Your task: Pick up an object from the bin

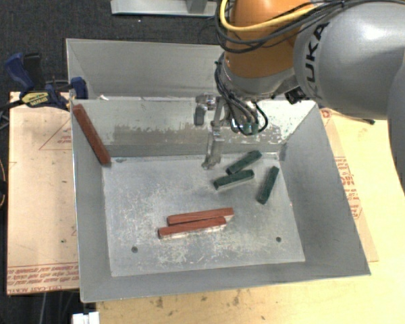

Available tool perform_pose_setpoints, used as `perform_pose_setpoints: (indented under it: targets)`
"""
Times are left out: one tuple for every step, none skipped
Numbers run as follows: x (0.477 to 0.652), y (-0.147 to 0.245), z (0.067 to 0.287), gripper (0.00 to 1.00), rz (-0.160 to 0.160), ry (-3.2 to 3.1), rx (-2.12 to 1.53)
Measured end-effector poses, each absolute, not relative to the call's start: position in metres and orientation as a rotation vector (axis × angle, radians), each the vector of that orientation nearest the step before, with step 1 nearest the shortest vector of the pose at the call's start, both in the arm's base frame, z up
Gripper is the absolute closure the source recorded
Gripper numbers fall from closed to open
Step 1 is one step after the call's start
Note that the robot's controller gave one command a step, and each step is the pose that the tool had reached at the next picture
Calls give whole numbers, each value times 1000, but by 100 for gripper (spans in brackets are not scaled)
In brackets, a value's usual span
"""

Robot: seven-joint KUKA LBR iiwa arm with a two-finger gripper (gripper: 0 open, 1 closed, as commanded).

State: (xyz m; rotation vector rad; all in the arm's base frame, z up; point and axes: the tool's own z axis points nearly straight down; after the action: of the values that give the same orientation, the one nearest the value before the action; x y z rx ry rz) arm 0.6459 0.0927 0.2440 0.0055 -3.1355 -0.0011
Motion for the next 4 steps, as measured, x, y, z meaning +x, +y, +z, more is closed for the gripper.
perform_pose_setpoints:
  targets:
    - [647, 92, 249, 0, -2, -3143, 3]
    - [640, 69, 205, 0, -4, -3149, 76]
    - [604, 22, 135, 0, -2, -3145, 47]
    - [600, -12, 118, 0, -2, -3131, 211]
